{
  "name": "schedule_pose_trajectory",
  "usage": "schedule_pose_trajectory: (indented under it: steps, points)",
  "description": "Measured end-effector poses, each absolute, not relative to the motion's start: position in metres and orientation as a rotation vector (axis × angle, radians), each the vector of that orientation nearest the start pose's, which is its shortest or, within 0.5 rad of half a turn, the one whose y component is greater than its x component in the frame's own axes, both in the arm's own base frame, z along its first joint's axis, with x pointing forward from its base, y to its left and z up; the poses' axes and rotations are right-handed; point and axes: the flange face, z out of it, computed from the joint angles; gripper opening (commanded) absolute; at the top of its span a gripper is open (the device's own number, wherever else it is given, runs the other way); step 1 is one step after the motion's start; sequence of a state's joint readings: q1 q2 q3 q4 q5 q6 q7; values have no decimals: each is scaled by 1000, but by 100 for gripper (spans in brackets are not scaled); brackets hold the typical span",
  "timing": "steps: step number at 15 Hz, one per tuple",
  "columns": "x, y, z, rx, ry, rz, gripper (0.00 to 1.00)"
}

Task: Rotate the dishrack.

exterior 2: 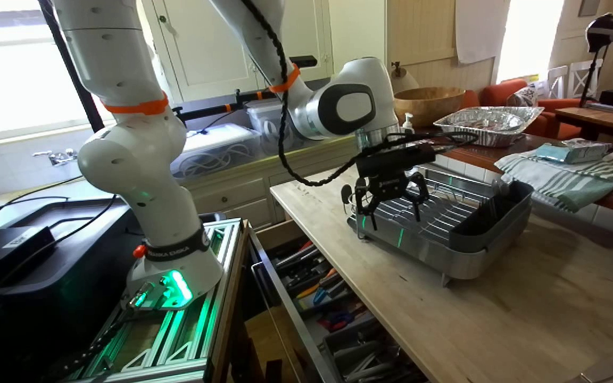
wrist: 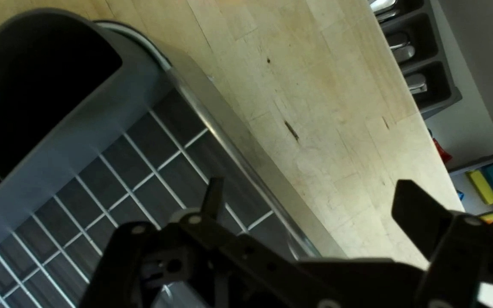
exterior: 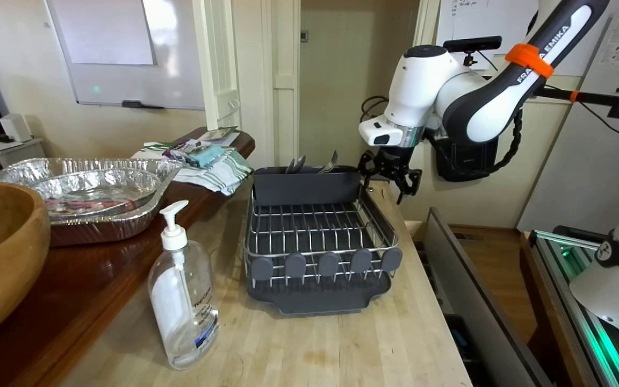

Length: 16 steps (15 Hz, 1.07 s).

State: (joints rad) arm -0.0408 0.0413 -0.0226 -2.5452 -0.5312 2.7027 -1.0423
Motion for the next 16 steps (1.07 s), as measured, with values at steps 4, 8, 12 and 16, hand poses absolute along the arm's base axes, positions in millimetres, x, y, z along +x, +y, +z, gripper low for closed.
schedule_pose_trajectory:
  steps: [4, 8, 12, 16]
  points:
    - [468, -13, 256, -2579, -2211, 67, 67]
    - [476, -14, 252, -2626, -2124, 45, 34]
    - [487, -15, 257, -2725, -1962, -7, 7]
    - [485, -16, 256, -2782, -1843, 5, 52]
